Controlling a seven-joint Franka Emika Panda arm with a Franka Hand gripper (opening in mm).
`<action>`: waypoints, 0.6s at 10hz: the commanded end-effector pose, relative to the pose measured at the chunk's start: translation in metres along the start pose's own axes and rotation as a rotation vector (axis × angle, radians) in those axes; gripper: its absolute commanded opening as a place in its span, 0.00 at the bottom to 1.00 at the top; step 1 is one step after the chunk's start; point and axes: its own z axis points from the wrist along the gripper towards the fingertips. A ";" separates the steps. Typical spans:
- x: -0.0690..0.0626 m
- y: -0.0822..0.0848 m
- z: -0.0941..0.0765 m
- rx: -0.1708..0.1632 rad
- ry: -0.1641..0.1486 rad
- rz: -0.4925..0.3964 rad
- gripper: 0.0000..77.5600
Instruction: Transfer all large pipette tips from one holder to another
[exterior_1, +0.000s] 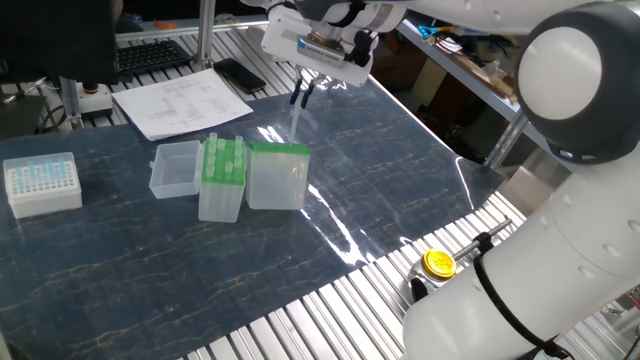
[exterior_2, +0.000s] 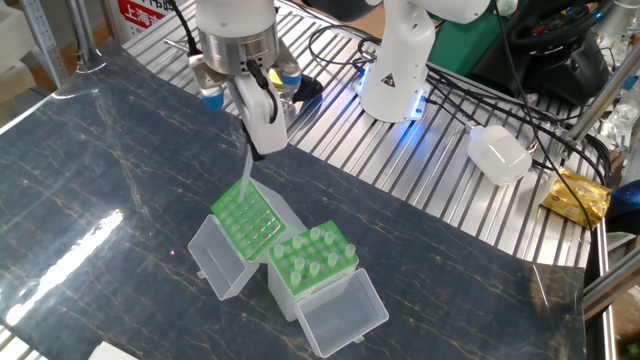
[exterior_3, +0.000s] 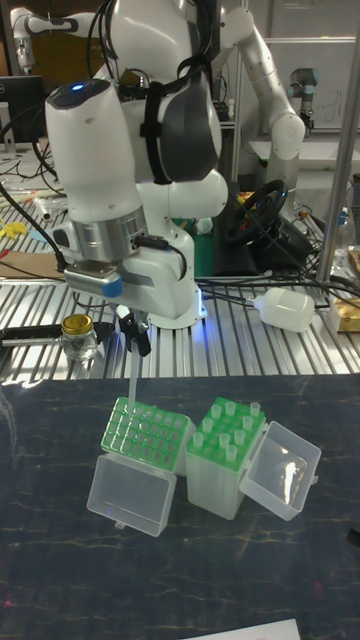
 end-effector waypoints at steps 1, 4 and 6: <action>0.000 0.000 -0.001 0.013 0.005 0.025 0.01; 0.006 0.001 -0.006 0.014 0.025 0.061 0.01; 0.012 0.001 -0.012 0.012 0.029 0.069 0.01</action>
